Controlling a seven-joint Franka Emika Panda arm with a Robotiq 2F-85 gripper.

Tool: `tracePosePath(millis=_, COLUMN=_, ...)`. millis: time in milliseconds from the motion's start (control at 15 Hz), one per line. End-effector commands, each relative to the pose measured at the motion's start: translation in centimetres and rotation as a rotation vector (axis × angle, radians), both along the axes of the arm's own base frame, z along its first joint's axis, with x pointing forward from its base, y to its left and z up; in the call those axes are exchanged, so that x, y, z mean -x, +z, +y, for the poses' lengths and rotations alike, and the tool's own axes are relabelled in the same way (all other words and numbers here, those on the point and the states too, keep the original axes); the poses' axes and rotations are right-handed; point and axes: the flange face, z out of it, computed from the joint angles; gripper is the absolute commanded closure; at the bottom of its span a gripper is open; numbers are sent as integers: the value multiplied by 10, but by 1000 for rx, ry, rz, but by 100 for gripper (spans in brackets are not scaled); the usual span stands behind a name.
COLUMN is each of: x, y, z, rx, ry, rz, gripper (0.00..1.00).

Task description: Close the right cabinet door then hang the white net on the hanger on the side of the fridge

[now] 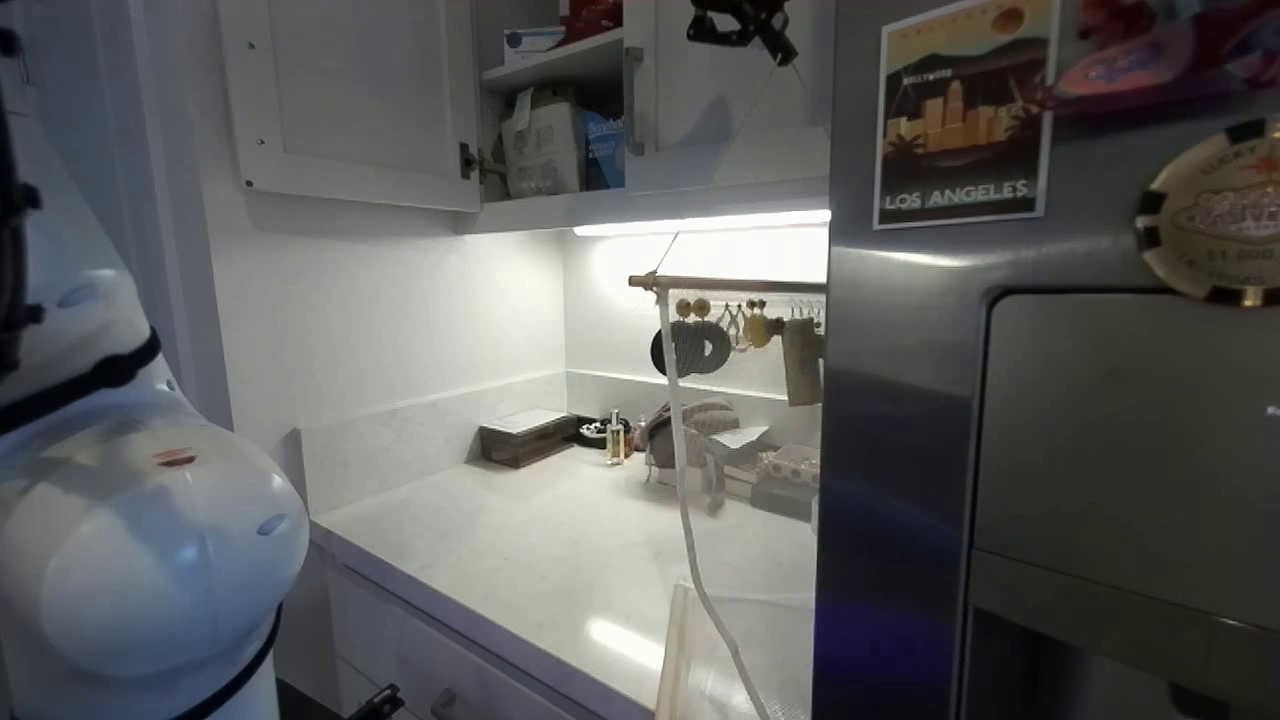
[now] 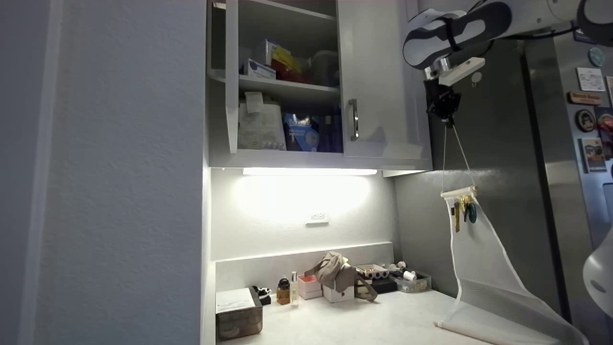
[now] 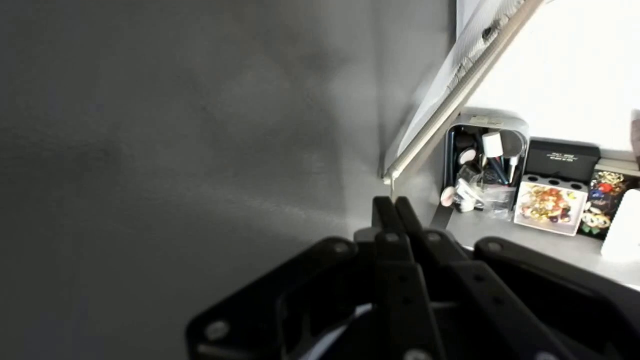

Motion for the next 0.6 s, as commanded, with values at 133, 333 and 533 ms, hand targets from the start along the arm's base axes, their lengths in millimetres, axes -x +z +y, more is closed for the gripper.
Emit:
tracePosePath(millis=133, x=-4, y=41, z=-23, rx=24, ry=-104, rz=-70, gripper=100)
tracePosePath(millis=333, x=-3, y=59, z=-30, rx=27, ry=-131, rz=-93, gripper=100)
tracePosePath(millis=533, x=1, y=79, z=-31, rx=23, ry=-154, rz=-116, gripper=100)
